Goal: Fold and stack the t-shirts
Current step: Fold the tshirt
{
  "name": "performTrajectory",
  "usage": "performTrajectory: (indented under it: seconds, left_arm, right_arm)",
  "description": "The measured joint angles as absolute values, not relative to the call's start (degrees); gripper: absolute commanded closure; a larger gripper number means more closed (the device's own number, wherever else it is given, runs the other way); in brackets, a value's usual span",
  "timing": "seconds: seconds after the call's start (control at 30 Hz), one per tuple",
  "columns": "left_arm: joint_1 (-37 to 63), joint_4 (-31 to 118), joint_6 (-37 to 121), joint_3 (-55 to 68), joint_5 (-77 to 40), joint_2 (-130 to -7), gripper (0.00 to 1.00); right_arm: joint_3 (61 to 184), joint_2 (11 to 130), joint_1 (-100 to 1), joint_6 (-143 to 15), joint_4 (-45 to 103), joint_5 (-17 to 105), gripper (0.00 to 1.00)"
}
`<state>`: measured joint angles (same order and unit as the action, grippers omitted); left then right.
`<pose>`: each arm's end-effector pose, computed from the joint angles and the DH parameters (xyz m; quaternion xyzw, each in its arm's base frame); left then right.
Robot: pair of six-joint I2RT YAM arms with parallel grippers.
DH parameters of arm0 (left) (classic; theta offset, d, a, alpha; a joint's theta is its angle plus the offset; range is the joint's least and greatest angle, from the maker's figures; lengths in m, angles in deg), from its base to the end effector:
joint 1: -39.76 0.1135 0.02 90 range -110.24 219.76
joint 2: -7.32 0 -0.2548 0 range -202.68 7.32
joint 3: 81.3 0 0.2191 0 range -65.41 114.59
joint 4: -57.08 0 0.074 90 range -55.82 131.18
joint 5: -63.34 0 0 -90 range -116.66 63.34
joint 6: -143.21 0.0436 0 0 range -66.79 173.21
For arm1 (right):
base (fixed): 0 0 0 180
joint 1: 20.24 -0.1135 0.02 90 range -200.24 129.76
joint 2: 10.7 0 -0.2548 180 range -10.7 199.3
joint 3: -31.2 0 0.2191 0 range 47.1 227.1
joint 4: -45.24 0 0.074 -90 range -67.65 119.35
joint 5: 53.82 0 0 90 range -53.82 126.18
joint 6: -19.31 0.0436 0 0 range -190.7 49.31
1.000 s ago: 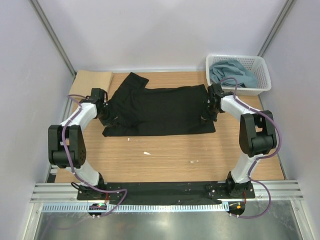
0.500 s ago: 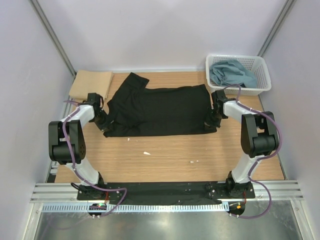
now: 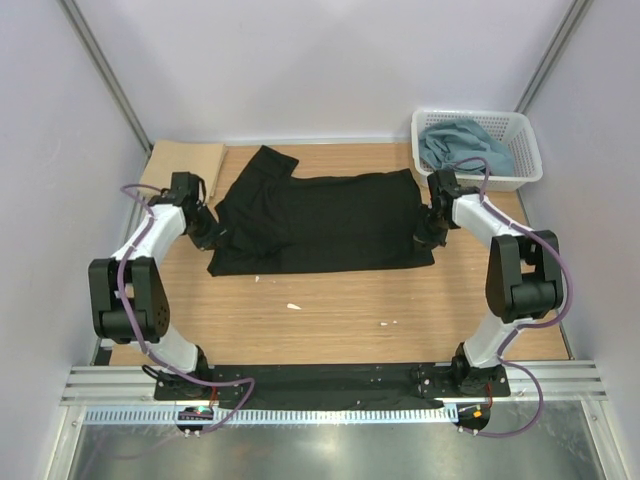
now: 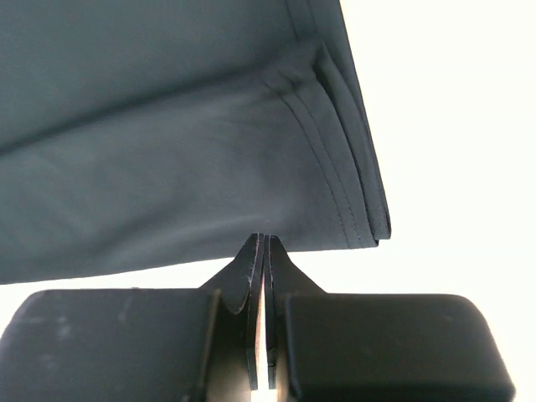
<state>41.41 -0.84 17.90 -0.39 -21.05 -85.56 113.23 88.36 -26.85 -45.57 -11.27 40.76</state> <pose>0.2875 0.0040 0.2123 -0.3036 0.9355 -0.0966 0.1530 0.3005 0.0383 0.1883 0.1534 0.9770 0.0771 0.1268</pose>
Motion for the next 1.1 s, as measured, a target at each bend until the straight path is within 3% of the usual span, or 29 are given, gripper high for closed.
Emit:
performTrajectory:
  seconds: [0.2,0.67,0.9,1.1]
  left_arm:
    - [40.1,-0.1,17.7,-0.6,-20.3,-84.6,1.0]
    - [44.1,0.9,17.6,-7.3,-19.9,-91.0,1.0]
    - [47.9,-1.0,16.8,-11.7,-19.8,-86.5,1.0]
    - [48.0,-3.9,17.8,-11.2,-18.6,-80.3,0.92]
  right_arm:
    - [114.6,87.7,-26.3,-46.2,-11.0,40.2,0.92]
    - [104.6,86.7,-23.1,-46.7,-6.4,39.5,0.94]
    - [100.4,82.1,-23.2,-46.4,-8.3,39.3,0.94]
    - [102.1,76.8,-23.2,-46.3,-14.0,40.0,0.87]
